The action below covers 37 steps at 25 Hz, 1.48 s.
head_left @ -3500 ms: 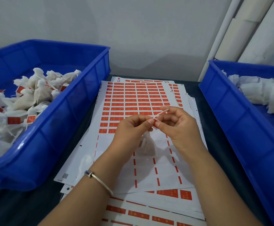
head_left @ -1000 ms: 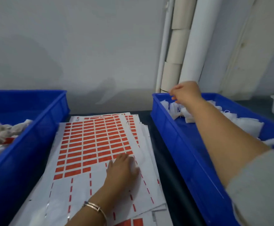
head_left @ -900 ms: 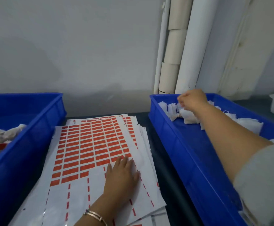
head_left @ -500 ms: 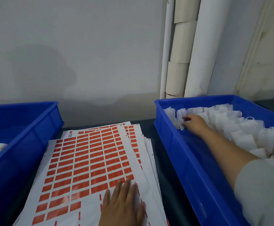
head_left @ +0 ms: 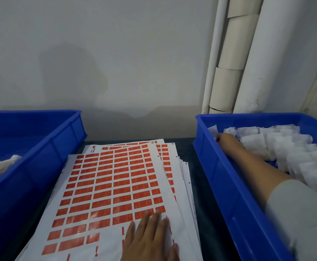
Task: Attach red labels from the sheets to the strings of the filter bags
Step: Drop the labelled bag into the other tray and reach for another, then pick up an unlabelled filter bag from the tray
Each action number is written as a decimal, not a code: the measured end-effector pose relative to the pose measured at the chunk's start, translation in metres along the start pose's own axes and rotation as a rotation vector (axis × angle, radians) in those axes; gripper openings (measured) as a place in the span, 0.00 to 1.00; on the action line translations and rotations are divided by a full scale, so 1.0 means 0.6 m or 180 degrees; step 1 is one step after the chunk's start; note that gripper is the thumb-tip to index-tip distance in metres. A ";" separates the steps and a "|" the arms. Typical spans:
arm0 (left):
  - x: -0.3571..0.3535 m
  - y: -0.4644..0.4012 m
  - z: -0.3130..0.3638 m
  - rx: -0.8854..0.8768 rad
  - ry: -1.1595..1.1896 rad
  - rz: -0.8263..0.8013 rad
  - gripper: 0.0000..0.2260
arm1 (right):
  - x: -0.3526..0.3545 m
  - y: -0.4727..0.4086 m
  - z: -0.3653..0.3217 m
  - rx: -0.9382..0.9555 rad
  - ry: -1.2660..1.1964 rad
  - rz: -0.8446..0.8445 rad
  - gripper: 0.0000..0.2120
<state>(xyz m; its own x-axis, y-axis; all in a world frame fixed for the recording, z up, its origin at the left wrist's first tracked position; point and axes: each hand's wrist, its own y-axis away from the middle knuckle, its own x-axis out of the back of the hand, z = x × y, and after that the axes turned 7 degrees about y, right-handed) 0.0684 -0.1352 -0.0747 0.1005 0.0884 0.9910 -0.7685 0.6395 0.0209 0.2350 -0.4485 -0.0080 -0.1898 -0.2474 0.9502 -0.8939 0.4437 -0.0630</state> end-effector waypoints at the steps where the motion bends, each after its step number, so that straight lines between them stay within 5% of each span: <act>1: -0.001 0.001 -0.005 0.0213 -0.0010 0.0012 0.42 | 0.008 0.004 0.003 -0.0043 0.0000 0.0154 0.13; 7: -0.002 -0.028 0.004 0.0751 0.0070 -0.0365 0.55 | 0.111 0.047 -0.028 -0.0108 -0.0758 0.1722 0.09; 11: -0.011 -0.015 0.010 0.1024 0.0480 -0.0017 0.32 | 0.180 0.118 -0.096 0.0800 -0.1002 0.2293 0.06; 14: 0.005 -0.004 0.013 0.1032 0.1344 0.0386 0.27 | 0.185 0.197 -0.162 0.1196 -0.1066 0.1989 0.06; 16: 0.032 0.009 0.009 0.1286 0.2725 0.0830 0.23 | 0.166 0.253 -0.207 0.1410 -0.0963 0.1482 0.06; 19: 0.072 0.032 -0.028 0.1513 0.3950 0.1583 0.31 | 0.115 0.332 -0.262 0.1763 -0.0727 0.0676 0.06; 23: 0.104 0.068 -0.093 0.1887 0.3224 0.2009 0.44 | 0.032 0.410 -0.313 0.2167 0.0147 -0.0150 0.08; 25: 0.110 0.082 -0.118 0.1783 0.2883 0.1867 0.39 | 0.000 0.439 -0.332 0.2332 0.0376 -0.0424 0.09; 30: 0.102 0.110 -0.153 0.1341 0.3086 0.1269 0.05 | -0.030 0.471 -0.336 0.1984 -0.0274 -0.0632 0.11; 33: 0.099 0.110 -0.150 0.1635 0.2920 0.1259 0.07 | -0.045 0.477 -0.308 0.1628 -0.0588 -0.0834 0.09; 37: 0.093 0.116 -0.143 0.1486 0.3574 0.1427 0.15 | -0.063 0.481 -0.274 0.1253 -0.0978 -0.0883 0.07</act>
<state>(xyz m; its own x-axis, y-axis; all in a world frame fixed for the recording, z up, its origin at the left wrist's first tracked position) 0.0749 -0.0203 -0.0295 0.0759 0.9581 0.2762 -0.9965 0.0826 -0.0128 0.0508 -0.1693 -0.0122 0.0168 -0.5740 0.8187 -0.9998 -0.0133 0.0112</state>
